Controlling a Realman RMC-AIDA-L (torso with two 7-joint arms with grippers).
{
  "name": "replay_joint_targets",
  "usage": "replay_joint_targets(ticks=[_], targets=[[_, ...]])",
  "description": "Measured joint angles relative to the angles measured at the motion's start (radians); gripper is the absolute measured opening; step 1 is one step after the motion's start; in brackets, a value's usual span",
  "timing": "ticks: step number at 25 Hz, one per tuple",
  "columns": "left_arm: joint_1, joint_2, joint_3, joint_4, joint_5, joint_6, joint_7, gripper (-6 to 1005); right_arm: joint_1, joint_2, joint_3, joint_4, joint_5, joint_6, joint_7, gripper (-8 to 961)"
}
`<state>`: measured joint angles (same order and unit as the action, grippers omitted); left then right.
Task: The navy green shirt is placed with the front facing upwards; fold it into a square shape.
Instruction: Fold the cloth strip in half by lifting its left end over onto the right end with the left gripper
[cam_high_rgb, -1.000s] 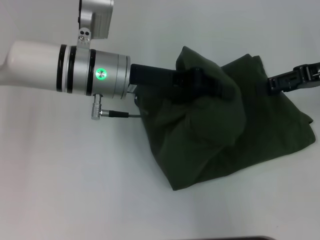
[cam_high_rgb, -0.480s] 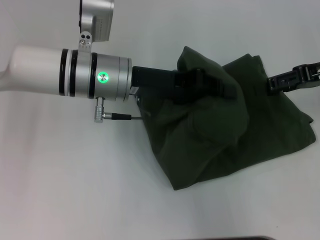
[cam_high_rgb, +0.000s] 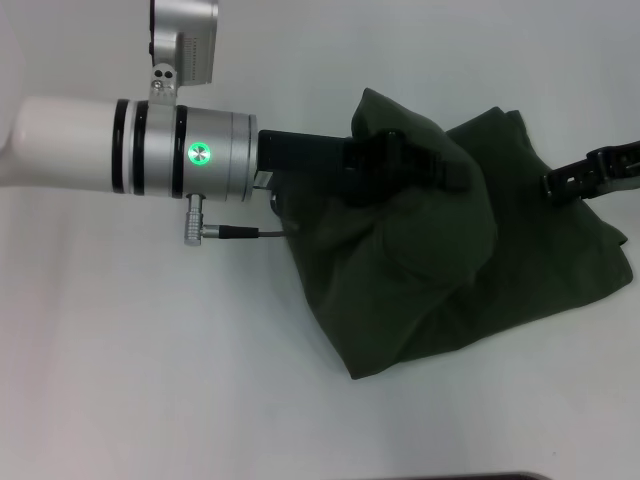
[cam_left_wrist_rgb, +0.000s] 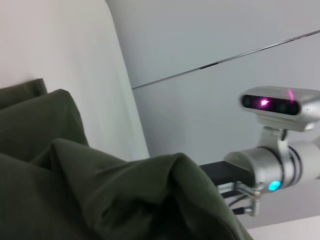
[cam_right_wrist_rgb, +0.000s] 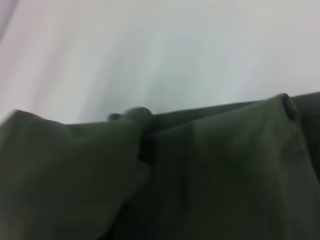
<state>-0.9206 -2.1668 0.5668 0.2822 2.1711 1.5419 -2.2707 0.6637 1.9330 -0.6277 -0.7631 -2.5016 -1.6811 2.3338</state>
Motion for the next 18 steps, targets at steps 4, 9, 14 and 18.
replay_joint_targets(ticks=[4,9,14,18], targets=[[0.003,0.003,0.001,0.006,-0.006,0.041,-0.008,93,0.017,0.011,-0.029,0.001,-0.003,0.017,0.002,716],[0.000,0.003,0.006,0.009,-0.007,0.042,-0.028,94,0.033,0.032,-0.047,0.016,0.000,0.054,-0.002,716],[-0.005,0.002,0.007,0.009,-0.007,0.037,-0.037,95,0.058,0.047,-0.047,0.053,0.003,0.101,-0.009,717],[-0.005,0.002,0.007,0.010,-0.007,0.036,-0.039,96,0.077,0.052,-0.053,0.072,0.003,0.135,-0.010,717]])
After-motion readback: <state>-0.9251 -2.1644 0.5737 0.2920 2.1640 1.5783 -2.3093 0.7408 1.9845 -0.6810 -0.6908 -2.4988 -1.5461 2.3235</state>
